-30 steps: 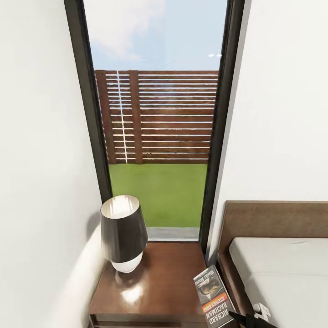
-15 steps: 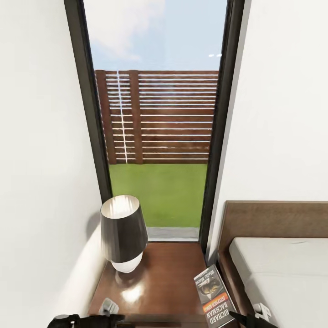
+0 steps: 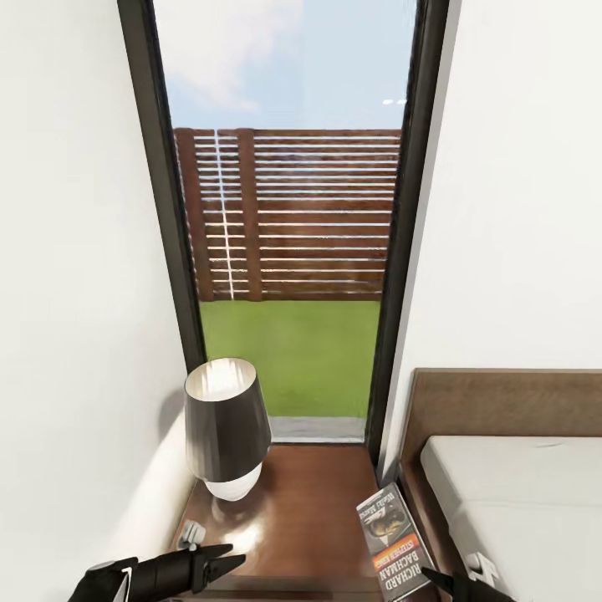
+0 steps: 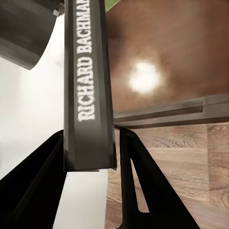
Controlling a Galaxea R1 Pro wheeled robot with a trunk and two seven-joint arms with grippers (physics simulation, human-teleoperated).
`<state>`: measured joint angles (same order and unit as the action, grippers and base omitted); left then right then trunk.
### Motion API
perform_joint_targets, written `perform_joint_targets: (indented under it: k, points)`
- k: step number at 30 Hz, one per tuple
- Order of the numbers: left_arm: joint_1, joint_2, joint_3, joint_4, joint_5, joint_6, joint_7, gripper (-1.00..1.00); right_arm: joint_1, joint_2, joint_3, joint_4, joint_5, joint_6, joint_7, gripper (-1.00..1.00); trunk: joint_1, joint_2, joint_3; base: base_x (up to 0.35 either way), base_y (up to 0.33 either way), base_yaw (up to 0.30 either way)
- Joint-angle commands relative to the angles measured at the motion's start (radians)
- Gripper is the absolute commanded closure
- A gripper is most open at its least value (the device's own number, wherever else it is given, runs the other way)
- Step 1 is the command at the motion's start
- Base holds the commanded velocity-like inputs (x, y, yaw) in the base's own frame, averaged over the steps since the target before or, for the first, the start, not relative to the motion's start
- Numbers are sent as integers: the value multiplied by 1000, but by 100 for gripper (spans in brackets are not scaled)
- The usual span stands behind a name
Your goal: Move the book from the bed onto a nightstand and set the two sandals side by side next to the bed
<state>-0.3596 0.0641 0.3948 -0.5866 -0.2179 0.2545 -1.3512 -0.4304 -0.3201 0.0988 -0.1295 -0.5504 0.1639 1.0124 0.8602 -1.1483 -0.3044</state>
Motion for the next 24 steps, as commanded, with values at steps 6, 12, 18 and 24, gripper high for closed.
perform_joint_targets:
  k: [6,12,18,24]
  points:
    - [0,-3,7,-1,-8,9,-6,-100,-7,30,6,-138,-11,215,-17,100,0,-1,-1,0,0,0]
    - [1,-5,7,-1,-8,9,-4,-100,-10,152,6,-297,-17,309,-127,100,0,-1,-1,0,0,0]
    - [1,-6,7,-1,-8,9,-5,-100,-11,162,5,-349,-99,316,-138,100,0,-1,-1,0,0,0]
    - [1,-8,7,-1,-8,8,-4,-100,-11,160,5,-353,-282,316,-137,100,0,-1,-1,0,0,0]
